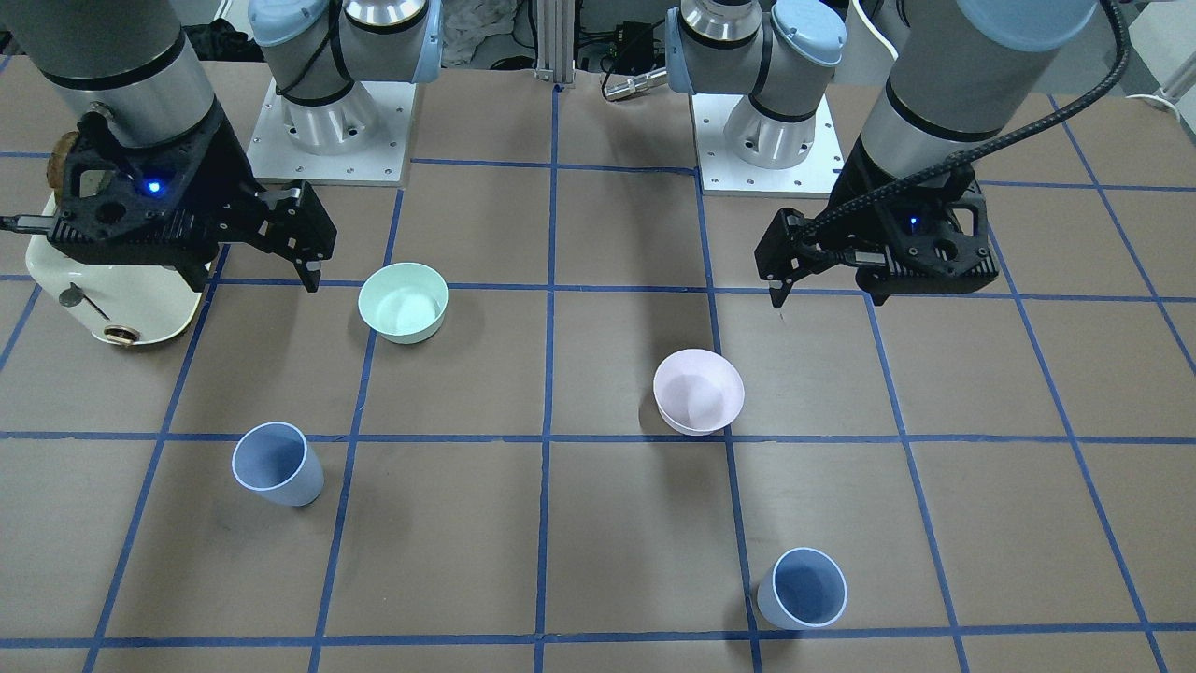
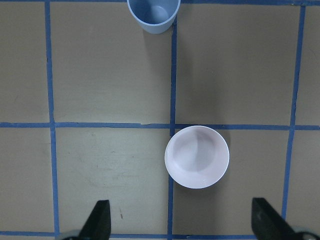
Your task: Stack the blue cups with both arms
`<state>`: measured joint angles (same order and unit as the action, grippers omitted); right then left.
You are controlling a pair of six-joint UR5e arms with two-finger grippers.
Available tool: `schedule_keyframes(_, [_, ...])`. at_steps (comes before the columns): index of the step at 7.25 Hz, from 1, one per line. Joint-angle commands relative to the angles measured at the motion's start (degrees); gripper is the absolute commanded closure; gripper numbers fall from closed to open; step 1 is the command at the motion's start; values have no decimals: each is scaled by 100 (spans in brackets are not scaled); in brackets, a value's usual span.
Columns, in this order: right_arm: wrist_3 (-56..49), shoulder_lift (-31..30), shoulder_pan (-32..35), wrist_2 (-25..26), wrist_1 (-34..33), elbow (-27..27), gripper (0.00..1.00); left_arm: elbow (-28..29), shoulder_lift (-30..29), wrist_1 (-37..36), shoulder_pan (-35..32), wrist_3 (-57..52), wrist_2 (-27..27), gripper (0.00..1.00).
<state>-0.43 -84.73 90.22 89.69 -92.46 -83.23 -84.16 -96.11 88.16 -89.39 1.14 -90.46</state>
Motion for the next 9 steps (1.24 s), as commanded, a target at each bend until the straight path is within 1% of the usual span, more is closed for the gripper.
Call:
schedule_keyframes(1, [-1, 0, -13, 22, 0, 0, 0, -4, 4, 0, 0, 0, -15, 0])
schedule_keyframes(3, [-1, 0, -13, 22, 0, 0, 0, 84, -109, 9, -9, 9, -15, 0])
schedule_keyframes(4, [-9, 18, -22, -13, 9, -9, 0, 215, -197, 26, -9, 78, 20, 0])
schedule_keyframes(5, [-9, 26, -31, -22, 0, -9, 0, 564, -590, 26, -17, 375, 37, 0])
schedule_keyframes(6, [-18, 18, -48, -13, 0, -9, 0, 1064, -1176, -156, -17, 500, 72, 0])
schedule_keyframes(7, [-27, 18, -49, 4, 0, -18, 0, 1512, -1817, -428, -26, 414, 55, 0])
schedule_keyframes(8, [-18, 18, -49, 4, -26, -18, 0, 1847, -2320, -787, -26, 361, 12, 0])
schedule_keyframes(9, [-1, 18, -49, 4, -35, -9, 0, 2147, -2725, -800, -26, 352, 3, 0])
